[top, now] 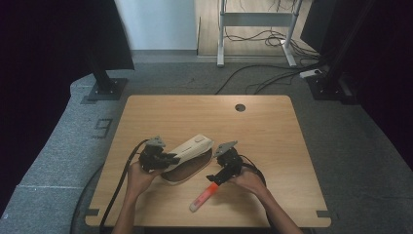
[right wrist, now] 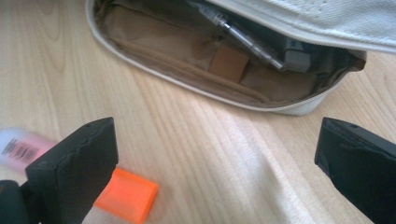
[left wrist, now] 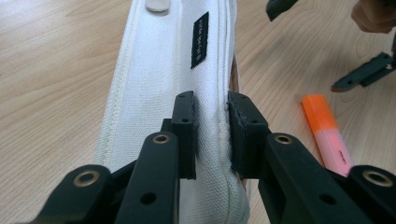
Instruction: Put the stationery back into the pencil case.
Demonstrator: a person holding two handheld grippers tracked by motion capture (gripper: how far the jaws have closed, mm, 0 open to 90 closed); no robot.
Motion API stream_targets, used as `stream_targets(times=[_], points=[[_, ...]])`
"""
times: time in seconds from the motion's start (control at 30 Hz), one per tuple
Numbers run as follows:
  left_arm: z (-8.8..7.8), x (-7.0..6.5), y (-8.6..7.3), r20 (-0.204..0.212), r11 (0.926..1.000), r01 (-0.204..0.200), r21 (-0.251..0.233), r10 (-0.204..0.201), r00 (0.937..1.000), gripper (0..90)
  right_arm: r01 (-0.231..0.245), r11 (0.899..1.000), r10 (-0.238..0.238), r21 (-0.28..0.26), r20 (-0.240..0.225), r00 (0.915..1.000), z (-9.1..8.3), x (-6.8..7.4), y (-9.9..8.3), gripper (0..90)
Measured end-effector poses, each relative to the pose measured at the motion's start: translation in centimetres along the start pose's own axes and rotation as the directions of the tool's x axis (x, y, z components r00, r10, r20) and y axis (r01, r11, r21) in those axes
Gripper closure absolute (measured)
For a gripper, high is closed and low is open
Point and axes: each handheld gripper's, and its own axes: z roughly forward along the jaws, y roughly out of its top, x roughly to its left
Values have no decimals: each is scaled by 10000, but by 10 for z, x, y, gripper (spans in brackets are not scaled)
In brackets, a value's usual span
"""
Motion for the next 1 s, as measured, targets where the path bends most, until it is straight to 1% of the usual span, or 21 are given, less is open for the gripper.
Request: stream_targets(times=[0.2, 0.3, 0.47, 0.63, 0.7, 0.77, 0.83, 0.9, 0.93, 1.0], points=[[0, 0, 0, -9, 10000, -11, 8, 11, 10000, 737, 206, 9998, -207, -74, -136, 9997, -5, 11, -6, 6], [0, 0, 0, -10, 10000, -23, 10, 23, 10000, 736, 282, 9996, -284, -82, -255, 9993, -6, 17, -9, 16], [-1, 0, 0, 13, 10000, -39, 19, 39, 10000, 735, 574, 9983, -576, -54, -534, 9969, -7, 28, -14, 33], [-1, 0, 0, 25, 10000, -53, 33, 53, 10000, 733, 717, 9974, -718, -27, -679, 9951, -7, 35, -20, 70], [0, 0, 0, 38, 10000, -55, 36, 55, 10000, 732, 861, 9963, -863, -55, -871, 9925, -6, 38, -23, 93], [0, 0, 0, 53, 10000, -61, 35, 61, 10000, 732, 971, 9953, -969, -17, -931, 9909, -5, 41, -24, 102], [0, 0, 0, 55, 10000, -58, 42, 57, 10000, 731, 1086, 9941, -1076, 30, -1106, 9880, -3, 44, -25, 121], [0, 0, 0, 58, 10000, -66, 58, 66, 10000, 731, 1211, 9926, -1195, 73, -1117, 9865, -1, 46, -25, 126], [0, 0, 0, 62, 10000, -67, 62, 66, 10000, 731, 1255, 9920, -1233, 98, -1227, 9848, -1, 47, -25, 127], [0, 0, 0, 69, 10000, -75, 66, 74, 9999, 730, 1340, 9909, -1313, 126, -1287, 9830, 1, 50, -25, 130]])
